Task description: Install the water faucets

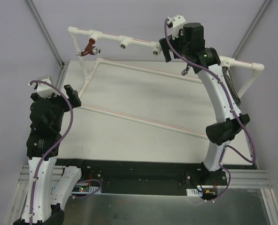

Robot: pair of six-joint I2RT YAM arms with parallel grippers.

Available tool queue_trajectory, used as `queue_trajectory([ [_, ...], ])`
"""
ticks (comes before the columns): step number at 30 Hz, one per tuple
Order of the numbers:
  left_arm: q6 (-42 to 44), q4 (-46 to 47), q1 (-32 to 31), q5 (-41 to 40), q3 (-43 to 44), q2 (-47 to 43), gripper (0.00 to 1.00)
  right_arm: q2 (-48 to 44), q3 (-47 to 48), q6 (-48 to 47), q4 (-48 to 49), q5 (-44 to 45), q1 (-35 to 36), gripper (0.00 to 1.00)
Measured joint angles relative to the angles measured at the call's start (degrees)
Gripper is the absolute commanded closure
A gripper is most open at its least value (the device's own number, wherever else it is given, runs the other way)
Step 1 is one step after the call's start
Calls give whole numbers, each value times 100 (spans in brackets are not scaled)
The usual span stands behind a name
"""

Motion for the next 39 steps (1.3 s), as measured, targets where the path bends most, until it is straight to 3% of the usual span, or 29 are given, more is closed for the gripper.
queue_trajectory([
  [6,144,2,0,-518,57,61,1,-839,-1040,549,713,560,57,1],
  [11,332,236,0,-1069,103,129,1,-2409,-2013,839,1622,1281,22,1],
  [17,494,741,0,-1580,199,175,1,-4623,-3991,960,2973,1899,11,1],
  [22,605,1213,0,-2039,190,195,1,-5687,-5589,999,3727,2369,7,1],
  [27,682,1928,0,-2374,-72,111,1,-6242,-6846,1154,4033,2774,9,1],
  [39,879,2798,0,-2520,-352,339,1,-6295,-7180,1357,4555,3388,17,1],
])
